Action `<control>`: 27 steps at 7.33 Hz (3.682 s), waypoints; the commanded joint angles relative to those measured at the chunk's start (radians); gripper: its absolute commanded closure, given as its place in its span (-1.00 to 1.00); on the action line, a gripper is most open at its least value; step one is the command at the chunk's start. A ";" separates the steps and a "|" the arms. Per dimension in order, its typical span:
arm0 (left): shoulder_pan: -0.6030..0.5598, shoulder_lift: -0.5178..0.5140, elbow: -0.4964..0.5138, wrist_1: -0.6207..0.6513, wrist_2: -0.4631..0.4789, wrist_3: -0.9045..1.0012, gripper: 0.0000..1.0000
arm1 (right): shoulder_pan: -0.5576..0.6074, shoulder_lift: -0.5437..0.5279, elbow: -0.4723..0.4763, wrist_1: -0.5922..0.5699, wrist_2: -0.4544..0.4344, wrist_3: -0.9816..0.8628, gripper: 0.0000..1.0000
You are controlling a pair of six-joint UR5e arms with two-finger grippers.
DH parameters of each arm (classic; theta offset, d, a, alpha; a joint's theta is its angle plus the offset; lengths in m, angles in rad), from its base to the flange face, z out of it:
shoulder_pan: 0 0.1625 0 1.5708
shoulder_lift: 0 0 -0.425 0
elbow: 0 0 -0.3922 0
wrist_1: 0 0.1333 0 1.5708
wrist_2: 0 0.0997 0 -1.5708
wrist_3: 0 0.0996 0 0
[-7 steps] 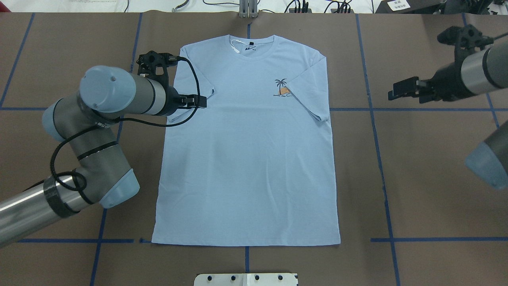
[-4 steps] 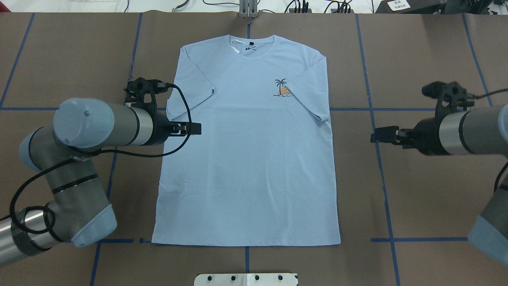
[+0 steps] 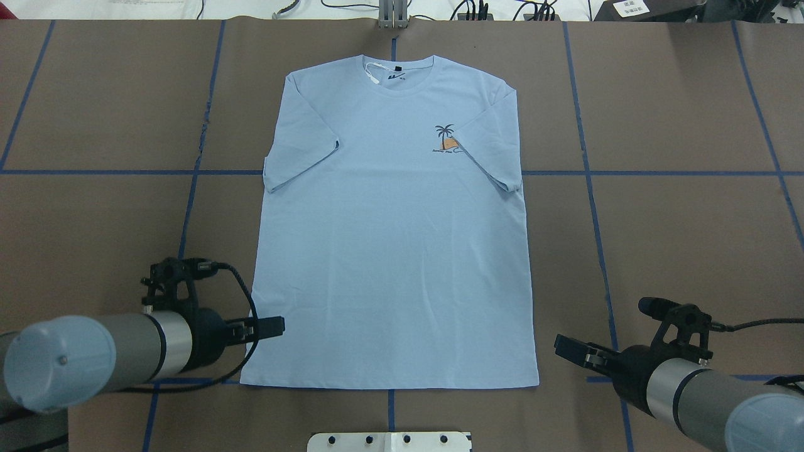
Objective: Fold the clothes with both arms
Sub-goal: 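Lower both grippers to the shirt's hem corners nearest the robot, then grasp the hem corners nearest the robot with both grippers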
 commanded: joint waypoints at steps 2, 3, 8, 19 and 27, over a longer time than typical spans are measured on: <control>0.153 0.037 0.013 0.007 0.115 -0.203 -0.19 | -0.030 -0.003 0.005 -0.003 -0.027 0.035 -0.89; 0.153 0.040 0.027 0.010 0.115 -0.198 -0.19 | -0.033 -0.001 0.005 -0.003 -0.028 0.047 -0.89; 0.148 0.037 0.038 0.027 0.109 -0.157 -0.14 | -0.041 0.000 -0.001 -0.003 -0.045 0.047 -0.90; 0.142 0.028 0.087 0.025 0.109 -0.151 0.08 | -0.050 0.002 -0.003 -0.003 -0.053 0.047 -0.91; 0.138 0.026 0.064 0.025 0.104 -0.100 1.00 | -0.058 0.031 -0.026 -0.003 -0.071 0.049 -0.90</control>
